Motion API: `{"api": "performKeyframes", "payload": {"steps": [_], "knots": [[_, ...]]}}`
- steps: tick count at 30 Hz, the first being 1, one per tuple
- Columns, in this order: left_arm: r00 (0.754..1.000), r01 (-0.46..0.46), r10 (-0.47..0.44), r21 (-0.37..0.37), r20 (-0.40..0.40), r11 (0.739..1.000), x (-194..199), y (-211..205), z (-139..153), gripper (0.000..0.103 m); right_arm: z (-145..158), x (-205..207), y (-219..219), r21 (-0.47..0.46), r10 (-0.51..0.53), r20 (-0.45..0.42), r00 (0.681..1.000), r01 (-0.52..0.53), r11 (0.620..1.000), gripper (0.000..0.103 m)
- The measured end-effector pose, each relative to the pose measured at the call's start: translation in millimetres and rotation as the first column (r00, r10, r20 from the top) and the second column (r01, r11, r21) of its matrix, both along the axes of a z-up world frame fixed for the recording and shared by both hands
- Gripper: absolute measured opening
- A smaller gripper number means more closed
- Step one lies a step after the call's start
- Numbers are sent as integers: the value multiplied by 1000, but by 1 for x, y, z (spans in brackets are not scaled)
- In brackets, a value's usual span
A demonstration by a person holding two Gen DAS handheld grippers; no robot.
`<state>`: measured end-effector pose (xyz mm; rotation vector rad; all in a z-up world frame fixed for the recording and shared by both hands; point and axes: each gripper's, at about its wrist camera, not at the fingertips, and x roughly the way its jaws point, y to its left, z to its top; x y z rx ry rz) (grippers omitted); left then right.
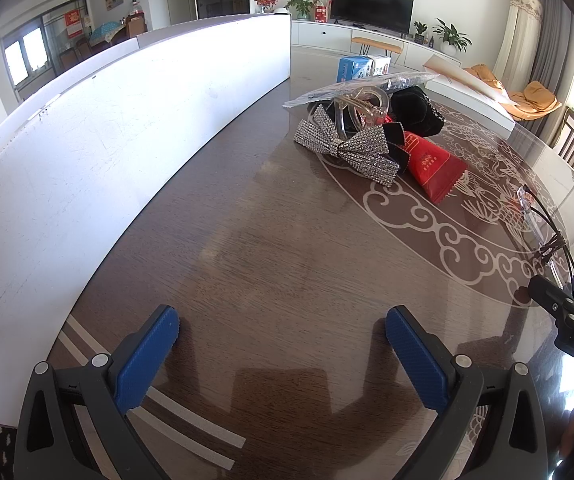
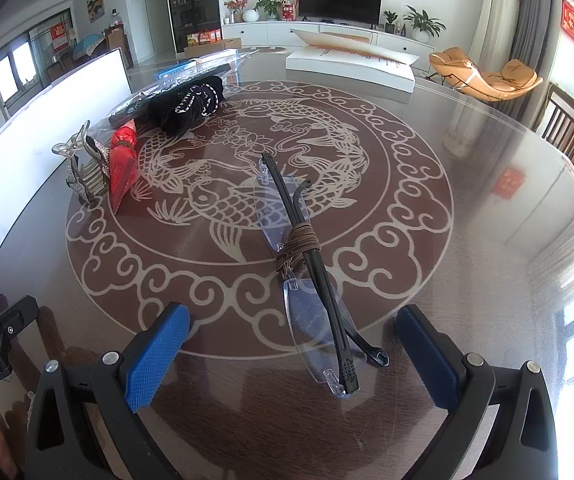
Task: Organize objects
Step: 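Lift the glasses and hold them above the table with the right gripper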
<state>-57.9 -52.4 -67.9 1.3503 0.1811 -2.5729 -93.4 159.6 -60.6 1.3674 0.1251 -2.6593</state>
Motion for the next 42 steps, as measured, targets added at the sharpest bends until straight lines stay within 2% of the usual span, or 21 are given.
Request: {"api": "performKeyframes", "payload": {"steps": [29,31,34,37,39,40,42], "knots": [[1000,12,-13,10,8,1000,1,0,1,103,0,0,0,0,0,0,1000,0,1000,103],[999,38,-38,48,-3,998,2,0,3,103,0,0,0,0,0,0,1000,0,1000,103],[996,77,-71,160,-47,984,5,-2,7,103,0,0,0,0,0,0,1000,0,1000,103],[997,50,-34,257,-64,965,-5,-9,11,103,0,0,0,0,0,0,1000,0,1000,103],[999,14,0,315,-47,949,-25,-12,14,103,0,0,0,1,0,0,1000,0,1000,103],[999,0,18,325,-50,946,-35,-13,17,103,0,0,0,1,0,0,1000,0,1000,103],[996,-34,59,300,-73,953,-60,-13,25,103,0,0,0,1,0,0,1000,0,1000,103]]}}
